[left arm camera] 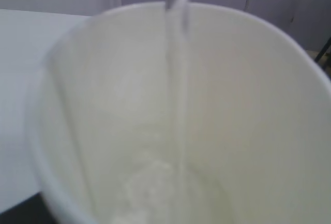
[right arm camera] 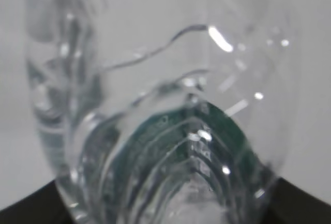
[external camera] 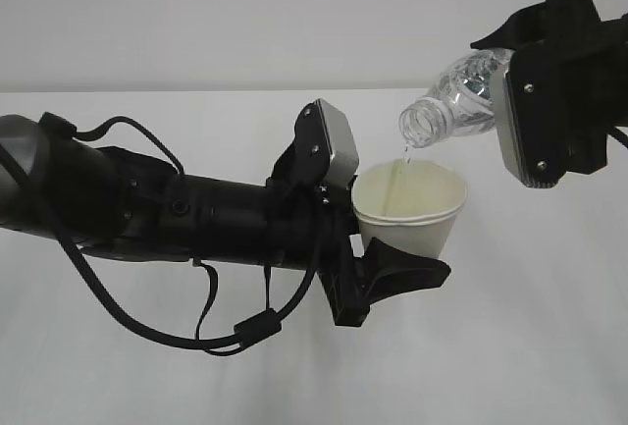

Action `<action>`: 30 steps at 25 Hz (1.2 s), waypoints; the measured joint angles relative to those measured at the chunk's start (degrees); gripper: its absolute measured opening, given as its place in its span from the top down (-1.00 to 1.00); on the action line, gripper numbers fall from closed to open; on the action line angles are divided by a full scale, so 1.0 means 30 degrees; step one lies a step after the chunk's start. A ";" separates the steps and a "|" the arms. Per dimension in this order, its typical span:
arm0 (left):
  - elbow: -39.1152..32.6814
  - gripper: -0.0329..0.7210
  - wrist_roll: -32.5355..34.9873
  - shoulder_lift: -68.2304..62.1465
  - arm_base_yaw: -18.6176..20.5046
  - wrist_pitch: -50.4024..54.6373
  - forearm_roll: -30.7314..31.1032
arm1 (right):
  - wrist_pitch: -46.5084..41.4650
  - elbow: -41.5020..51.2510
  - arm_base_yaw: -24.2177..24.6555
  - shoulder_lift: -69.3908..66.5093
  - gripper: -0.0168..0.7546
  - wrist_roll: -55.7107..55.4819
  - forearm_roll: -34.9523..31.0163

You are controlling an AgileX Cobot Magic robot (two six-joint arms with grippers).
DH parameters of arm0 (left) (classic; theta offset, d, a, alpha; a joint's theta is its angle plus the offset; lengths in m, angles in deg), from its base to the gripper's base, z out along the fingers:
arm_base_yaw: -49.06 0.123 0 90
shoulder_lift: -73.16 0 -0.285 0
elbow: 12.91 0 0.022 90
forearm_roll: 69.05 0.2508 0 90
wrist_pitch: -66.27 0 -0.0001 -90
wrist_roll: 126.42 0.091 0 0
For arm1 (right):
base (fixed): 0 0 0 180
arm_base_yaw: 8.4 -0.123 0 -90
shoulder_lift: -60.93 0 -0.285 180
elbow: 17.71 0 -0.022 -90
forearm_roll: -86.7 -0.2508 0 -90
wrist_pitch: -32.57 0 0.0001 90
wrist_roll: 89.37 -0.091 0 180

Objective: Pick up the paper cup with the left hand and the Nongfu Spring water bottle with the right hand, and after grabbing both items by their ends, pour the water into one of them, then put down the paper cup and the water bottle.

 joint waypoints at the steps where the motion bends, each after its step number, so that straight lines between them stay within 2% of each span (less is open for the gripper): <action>1: 0.0000 -0.27 0.0000 0.0000 0.0000 0.0000 -0.0034 | 0.0000 0.0000 0.0000 0.0000 -0.20 0.0000 0.0000; 30: 0.0000 -0.27 -0.0033 0.0000 0.0000 -0.0040 -0.0169 | -0.0030 0.0000 0.0000 0.0000 -0.17 0.0491 0.0000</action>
